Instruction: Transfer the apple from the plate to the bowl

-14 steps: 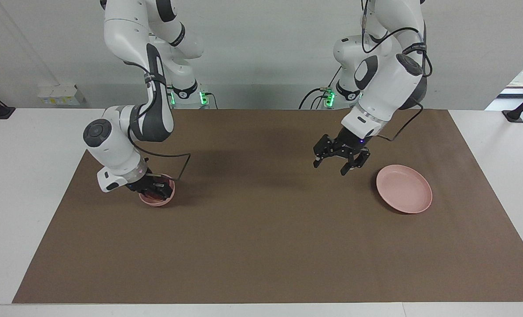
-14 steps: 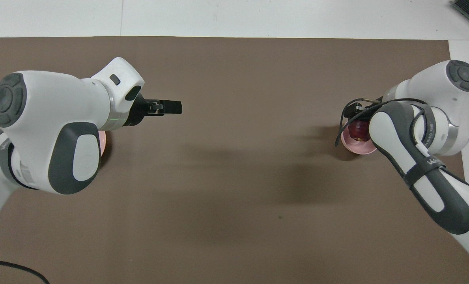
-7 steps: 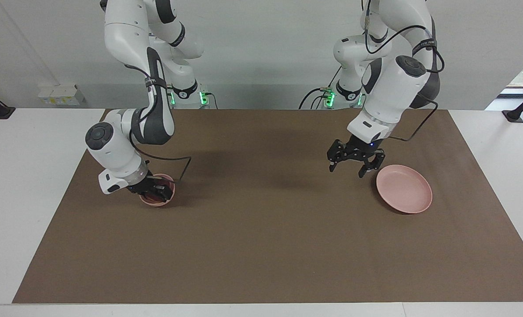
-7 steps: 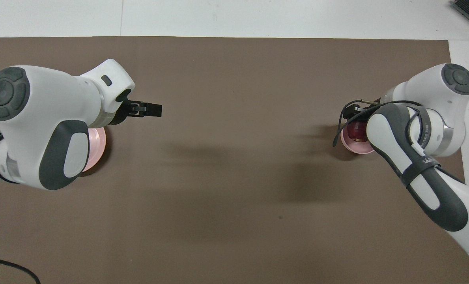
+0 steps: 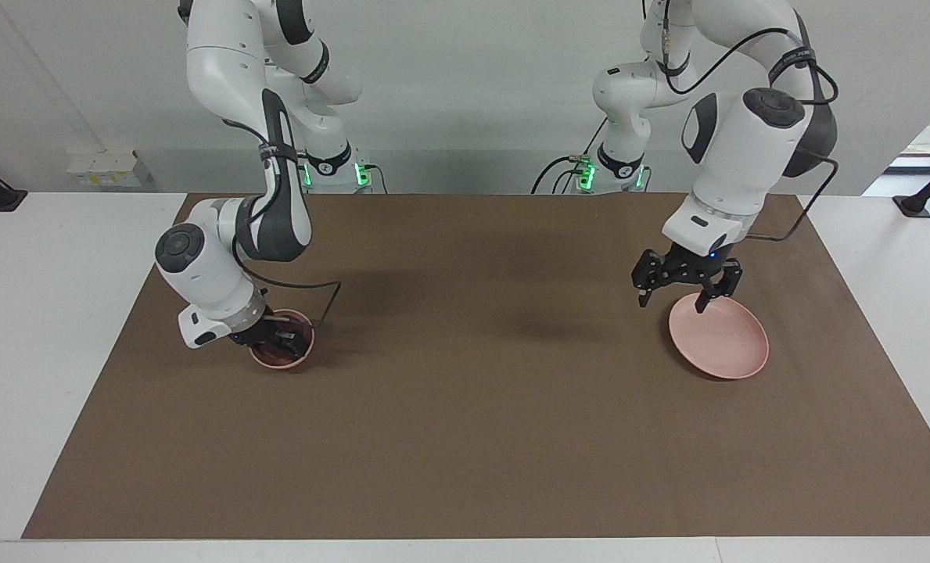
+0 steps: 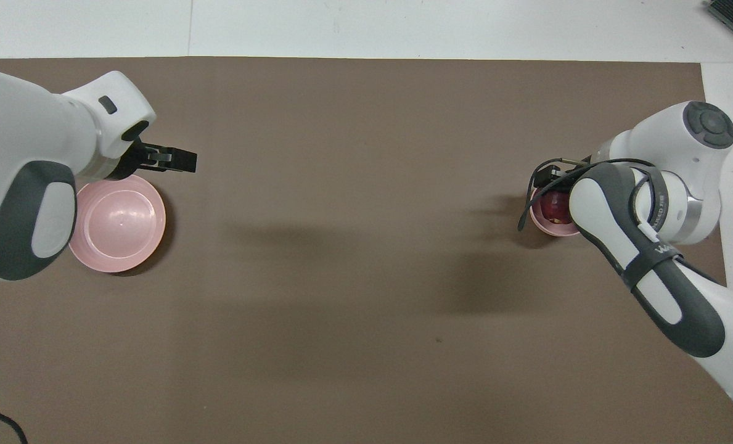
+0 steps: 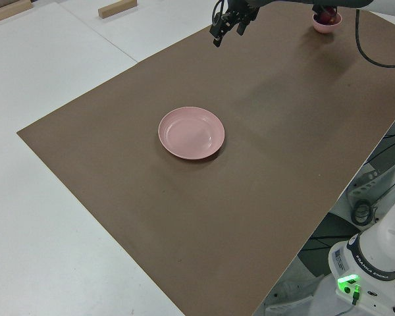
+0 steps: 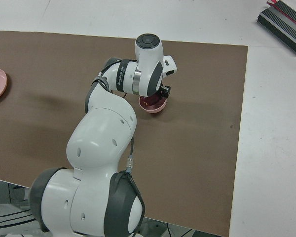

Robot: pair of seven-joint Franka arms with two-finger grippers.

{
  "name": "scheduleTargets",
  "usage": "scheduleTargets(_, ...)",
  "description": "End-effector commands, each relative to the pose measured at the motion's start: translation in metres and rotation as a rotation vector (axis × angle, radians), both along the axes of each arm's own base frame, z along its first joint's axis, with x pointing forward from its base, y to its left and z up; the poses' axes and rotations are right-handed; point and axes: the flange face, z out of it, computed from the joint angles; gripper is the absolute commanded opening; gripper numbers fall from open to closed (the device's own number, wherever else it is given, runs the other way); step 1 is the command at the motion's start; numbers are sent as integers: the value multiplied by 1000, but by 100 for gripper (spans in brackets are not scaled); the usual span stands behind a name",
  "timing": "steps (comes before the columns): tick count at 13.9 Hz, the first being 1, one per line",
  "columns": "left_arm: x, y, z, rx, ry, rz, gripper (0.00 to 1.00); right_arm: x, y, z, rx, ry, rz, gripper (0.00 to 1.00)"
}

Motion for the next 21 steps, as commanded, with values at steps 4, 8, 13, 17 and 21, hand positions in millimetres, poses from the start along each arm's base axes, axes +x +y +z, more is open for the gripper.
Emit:
scheduleTargets(4,-27,45,77,87,47,-64,100,-6,-4,8,-5,25,30,72)
scheduleTargets(8,-45,77,126,91,129,-53,100,-17,-16,3,-2,49,31,72)
scheduleTargets(13,-54,80,127,91,178,-53,100,-20,-12,0,-4,47,23,95)
scheduleTargets(17,-67,81,145,87,146,-59,100,-19,-12,1,-4,45,25,100)
scheduleTargets(21,-68,83,144,82,145,-43,100,-13,-10,37,-5,4,30,100)
